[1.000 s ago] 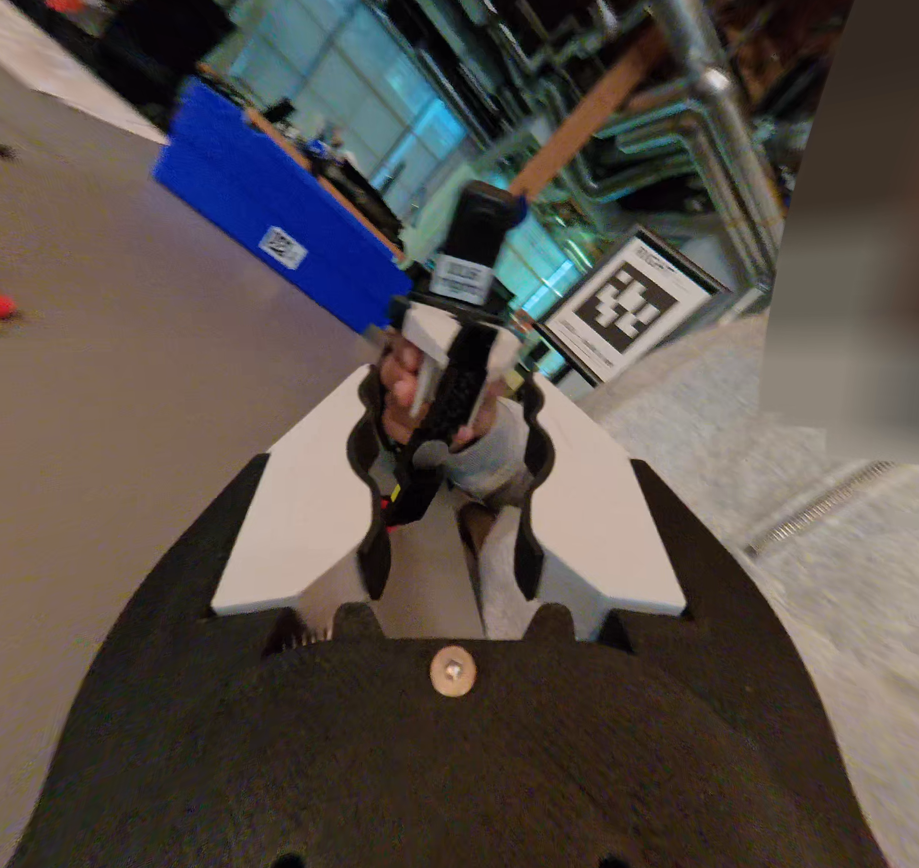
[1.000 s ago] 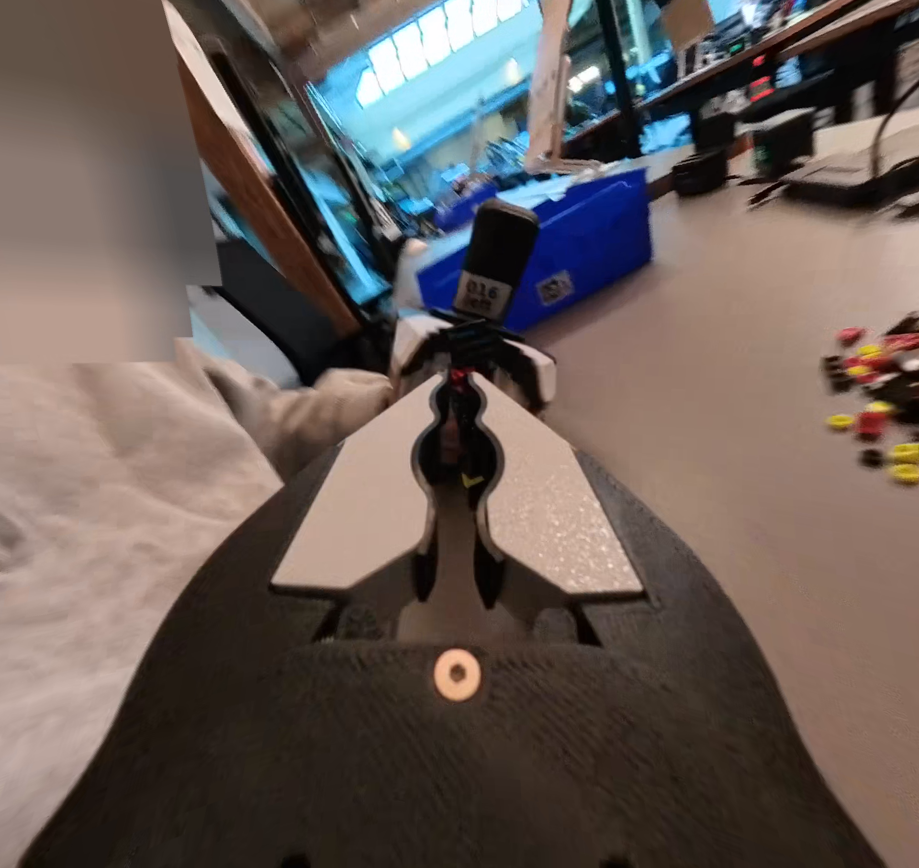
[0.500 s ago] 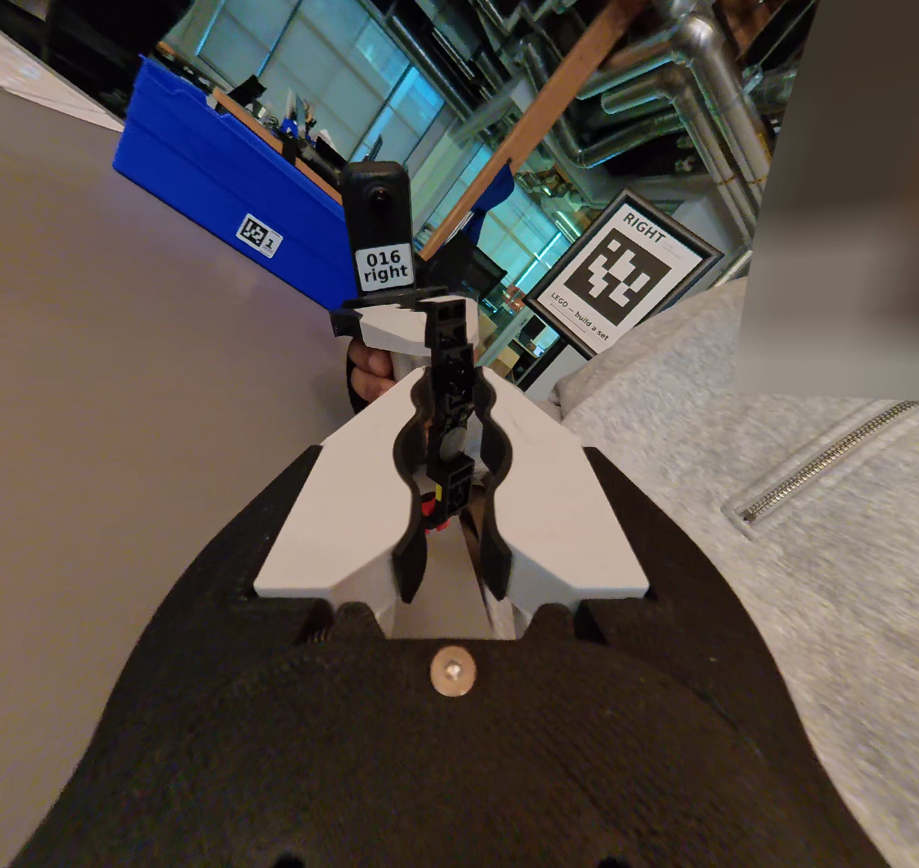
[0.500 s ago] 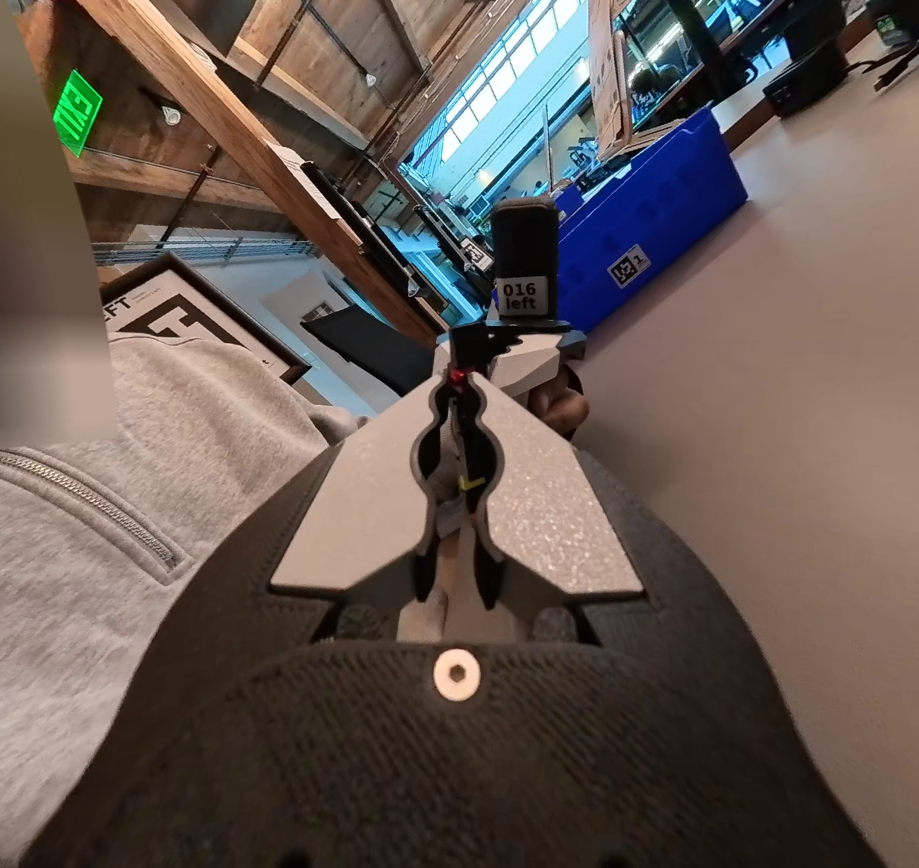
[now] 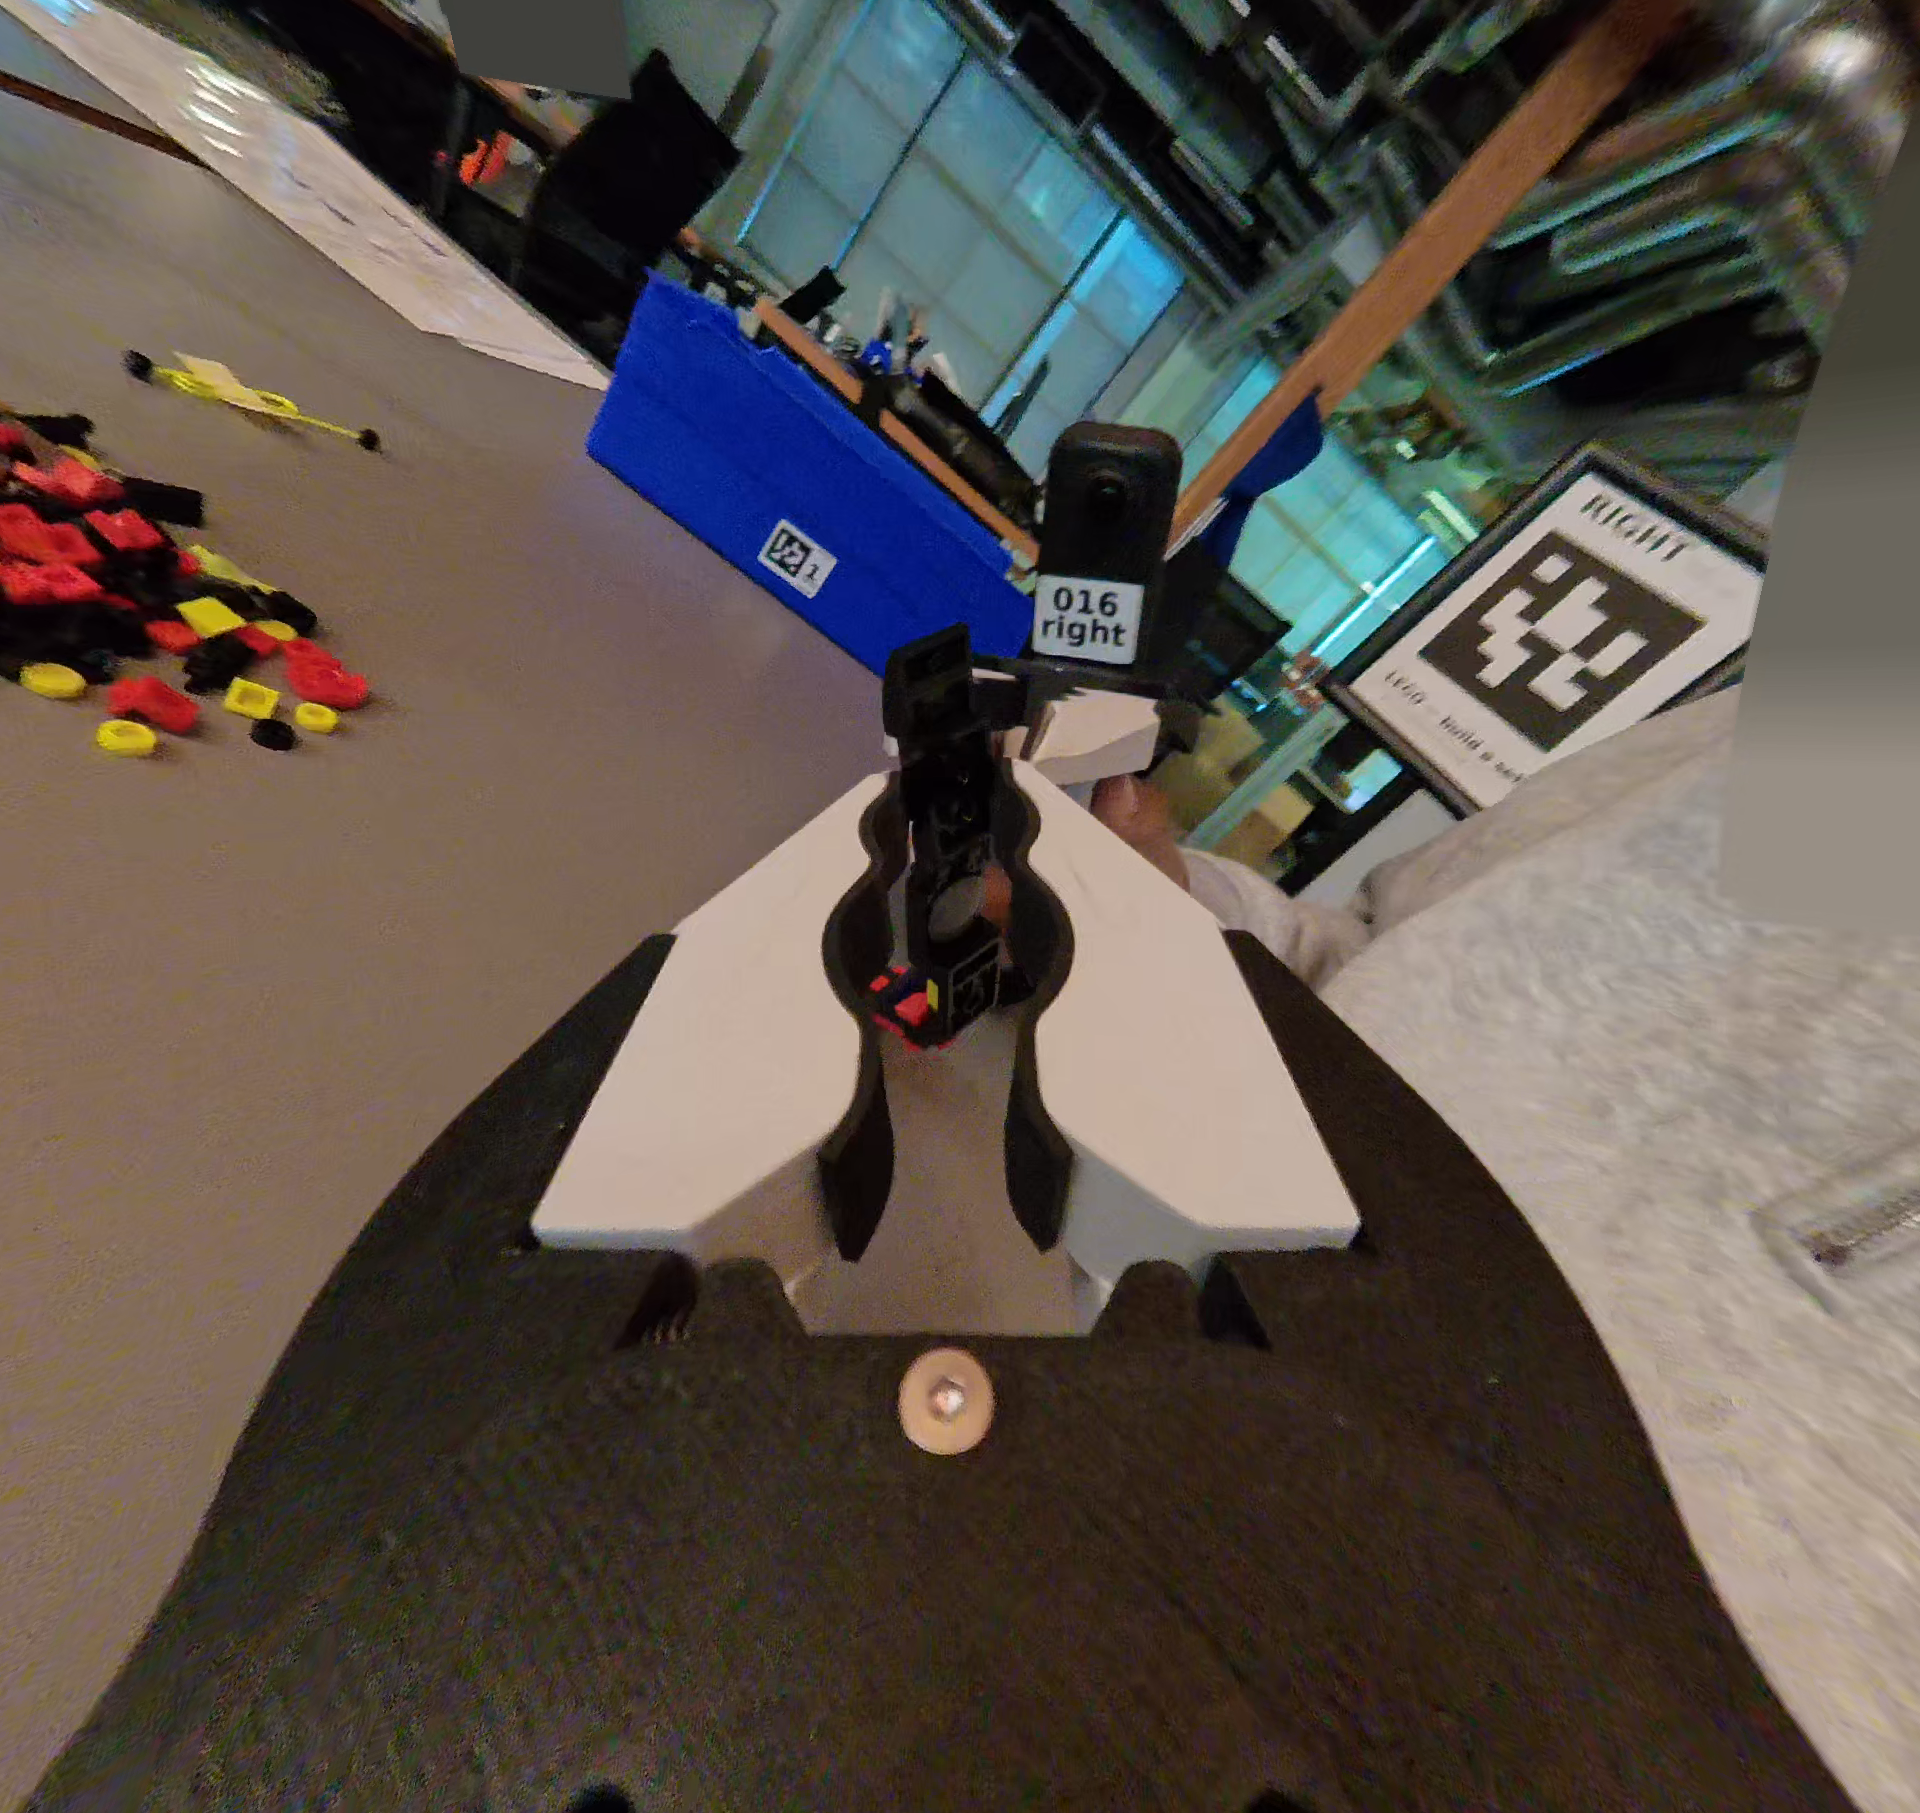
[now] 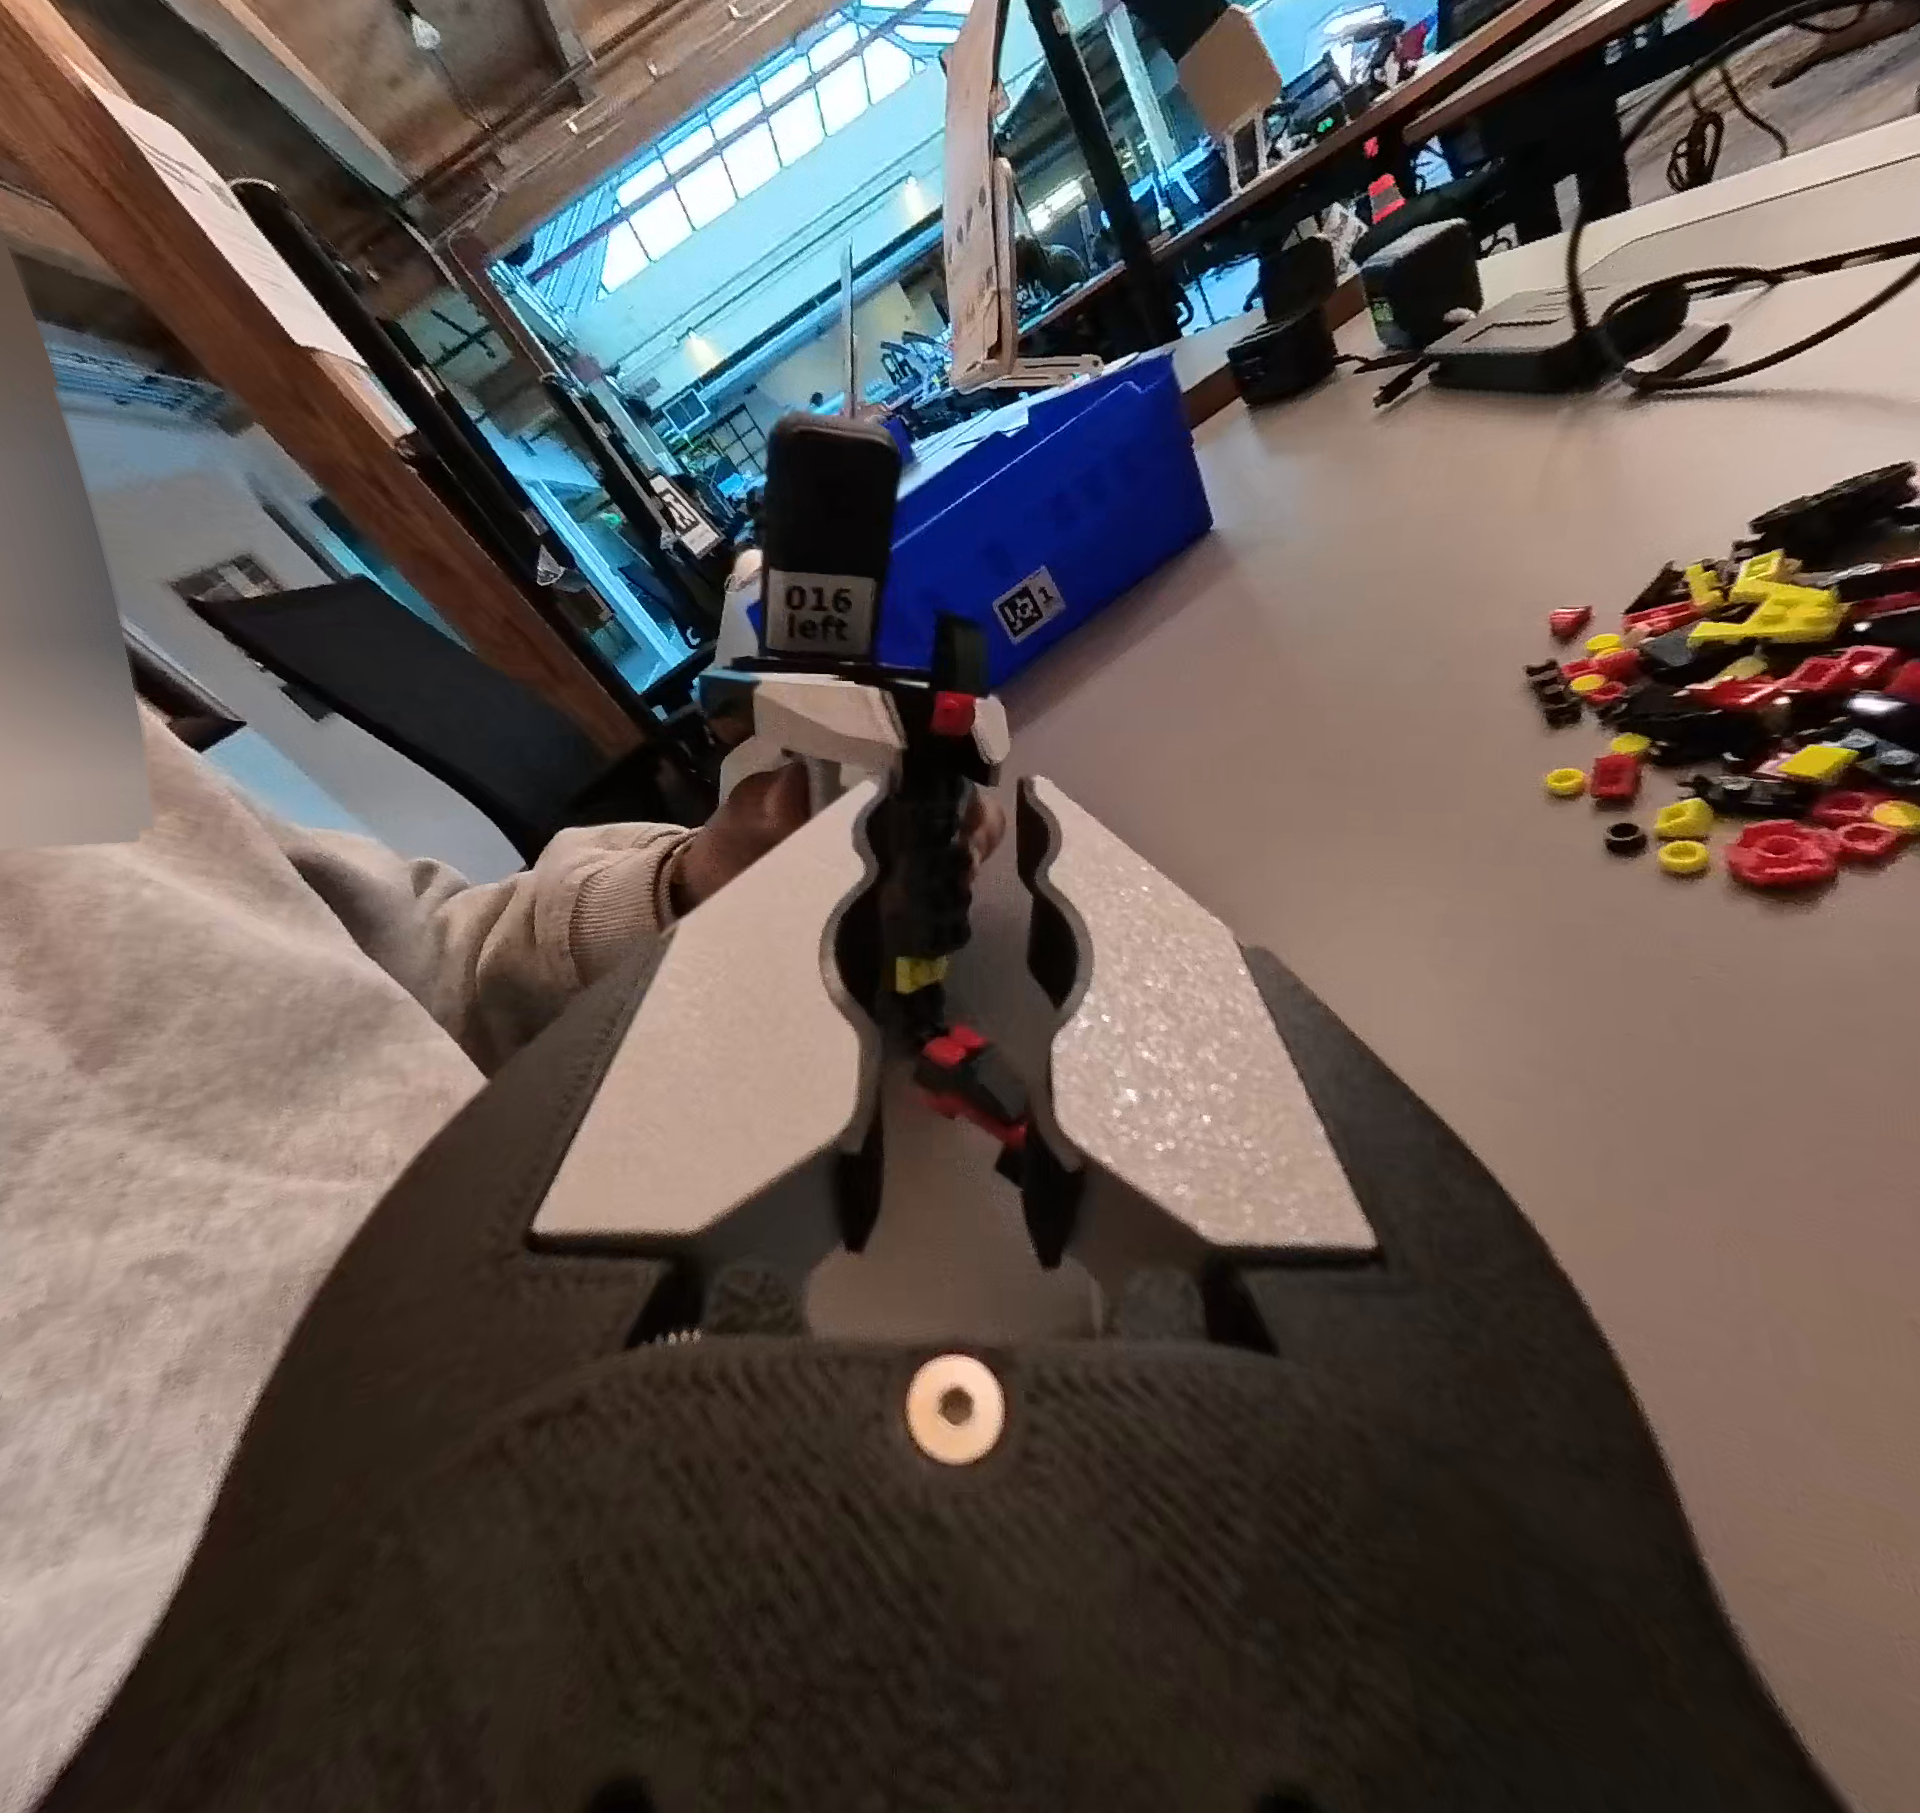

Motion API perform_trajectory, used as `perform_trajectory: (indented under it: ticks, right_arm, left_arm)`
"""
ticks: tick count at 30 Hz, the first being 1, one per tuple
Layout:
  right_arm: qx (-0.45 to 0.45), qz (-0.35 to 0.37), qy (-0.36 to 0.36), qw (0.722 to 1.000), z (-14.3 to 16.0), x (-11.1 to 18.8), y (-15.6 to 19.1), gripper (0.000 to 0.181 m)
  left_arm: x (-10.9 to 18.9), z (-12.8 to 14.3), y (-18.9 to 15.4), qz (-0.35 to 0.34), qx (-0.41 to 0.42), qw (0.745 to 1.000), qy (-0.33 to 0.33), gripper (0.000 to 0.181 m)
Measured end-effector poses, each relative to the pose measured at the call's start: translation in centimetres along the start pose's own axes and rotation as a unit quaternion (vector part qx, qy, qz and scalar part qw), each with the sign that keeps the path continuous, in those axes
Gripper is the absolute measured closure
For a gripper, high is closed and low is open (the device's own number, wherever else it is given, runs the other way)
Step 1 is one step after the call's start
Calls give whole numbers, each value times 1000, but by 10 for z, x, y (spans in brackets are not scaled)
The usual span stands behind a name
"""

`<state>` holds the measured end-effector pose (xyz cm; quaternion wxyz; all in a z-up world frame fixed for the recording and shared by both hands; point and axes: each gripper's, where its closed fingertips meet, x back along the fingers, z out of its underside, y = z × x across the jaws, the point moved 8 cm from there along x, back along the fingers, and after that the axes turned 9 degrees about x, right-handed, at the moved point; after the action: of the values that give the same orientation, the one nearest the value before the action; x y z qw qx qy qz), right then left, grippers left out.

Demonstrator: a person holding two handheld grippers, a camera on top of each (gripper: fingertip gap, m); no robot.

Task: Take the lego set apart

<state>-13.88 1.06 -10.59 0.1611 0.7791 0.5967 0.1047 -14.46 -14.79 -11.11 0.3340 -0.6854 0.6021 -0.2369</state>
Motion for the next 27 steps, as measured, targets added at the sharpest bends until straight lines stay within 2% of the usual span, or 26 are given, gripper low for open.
perform_trajectory:
  ticks: [4, 9, 21, 27]
  right_arm:
    - [12, 3, -5, 1000, 0, -1, 2, 162]
    - [74, 8, -14, 997, -7, 2, 10, 169]
    - [130, -12, 5, 991, -8, 3, 16, 176]
    - [116, -43, -6, 992, -9, 6, 16, 177]
  left_arm:
    - [-3, 2, -5, -24, -42, 999, 8, 166]
    - [-10, 9, -12, -28, -89, 995, 36, 166]
    - [-12, 12, -16, -9, -91, 995, 36, 167]
    - [-12, 13, -18, 12, -81, 996, 35, 167]
